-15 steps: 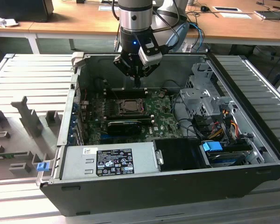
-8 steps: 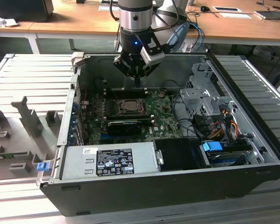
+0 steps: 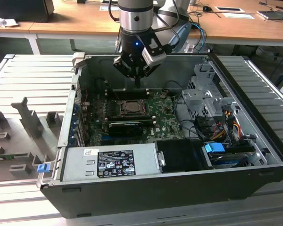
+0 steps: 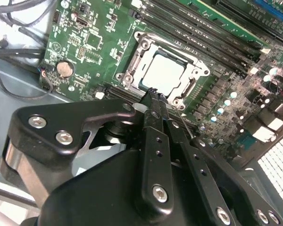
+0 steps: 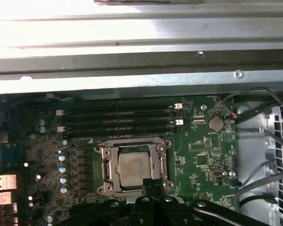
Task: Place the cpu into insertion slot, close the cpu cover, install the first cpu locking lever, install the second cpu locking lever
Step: 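Install the first cpu locking lever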
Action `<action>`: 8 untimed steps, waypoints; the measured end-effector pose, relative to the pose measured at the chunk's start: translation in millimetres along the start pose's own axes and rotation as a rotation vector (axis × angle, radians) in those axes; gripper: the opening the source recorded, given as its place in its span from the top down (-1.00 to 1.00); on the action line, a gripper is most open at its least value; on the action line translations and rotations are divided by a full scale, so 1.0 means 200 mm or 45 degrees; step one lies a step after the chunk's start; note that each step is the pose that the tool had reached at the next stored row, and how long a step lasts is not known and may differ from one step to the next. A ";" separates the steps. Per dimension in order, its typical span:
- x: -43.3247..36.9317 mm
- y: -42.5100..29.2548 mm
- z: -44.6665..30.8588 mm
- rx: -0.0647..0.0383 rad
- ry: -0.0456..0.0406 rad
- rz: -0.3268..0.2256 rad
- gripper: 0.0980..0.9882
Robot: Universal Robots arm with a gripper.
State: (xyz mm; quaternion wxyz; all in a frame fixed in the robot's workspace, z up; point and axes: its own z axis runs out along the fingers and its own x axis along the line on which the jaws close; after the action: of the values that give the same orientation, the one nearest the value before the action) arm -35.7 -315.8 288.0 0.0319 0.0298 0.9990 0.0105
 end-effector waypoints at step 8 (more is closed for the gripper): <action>0.011 -0.001 0.002 -0.004 0.019 0.001 0.98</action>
State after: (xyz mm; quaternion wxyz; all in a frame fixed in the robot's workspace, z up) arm -37.8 -315.8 287.6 0.0246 0.0299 0.9992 0.0122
